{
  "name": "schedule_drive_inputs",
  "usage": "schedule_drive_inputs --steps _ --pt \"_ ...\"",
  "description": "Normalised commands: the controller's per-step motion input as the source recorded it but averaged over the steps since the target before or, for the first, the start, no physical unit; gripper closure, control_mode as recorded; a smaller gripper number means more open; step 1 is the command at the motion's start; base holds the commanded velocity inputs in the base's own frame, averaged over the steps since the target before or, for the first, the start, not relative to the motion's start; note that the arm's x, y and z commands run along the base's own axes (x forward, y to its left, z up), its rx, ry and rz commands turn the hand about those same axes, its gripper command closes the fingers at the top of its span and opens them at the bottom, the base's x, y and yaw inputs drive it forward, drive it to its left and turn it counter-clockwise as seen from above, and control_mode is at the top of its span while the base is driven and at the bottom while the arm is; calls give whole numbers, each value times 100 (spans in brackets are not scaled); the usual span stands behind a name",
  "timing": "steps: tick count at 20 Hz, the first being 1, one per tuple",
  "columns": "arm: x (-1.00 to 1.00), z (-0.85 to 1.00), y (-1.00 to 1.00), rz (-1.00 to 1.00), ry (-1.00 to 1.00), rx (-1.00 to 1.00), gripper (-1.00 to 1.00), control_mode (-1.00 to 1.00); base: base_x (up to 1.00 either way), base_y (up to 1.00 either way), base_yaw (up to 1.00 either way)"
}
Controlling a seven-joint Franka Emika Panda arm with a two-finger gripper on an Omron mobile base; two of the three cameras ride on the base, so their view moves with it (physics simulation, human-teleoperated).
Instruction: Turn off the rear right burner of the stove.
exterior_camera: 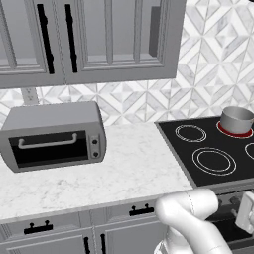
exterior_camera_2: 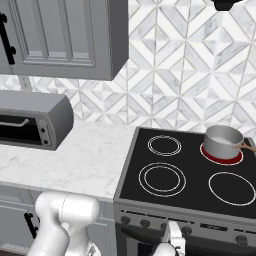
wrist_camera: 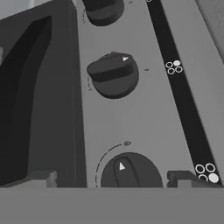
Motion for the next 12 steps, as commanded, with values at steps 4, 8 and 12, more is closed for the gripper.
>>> schedule_drive_inputs --steps 4,8,12 --pt "8 -1 0 0 -7 0 -100 -100 0 0 0" --pt "8 0 0 0 -2 0 -100 -100 0 0 0" --pt "27 1 0 0 0 0 100 -100 0 0 0"
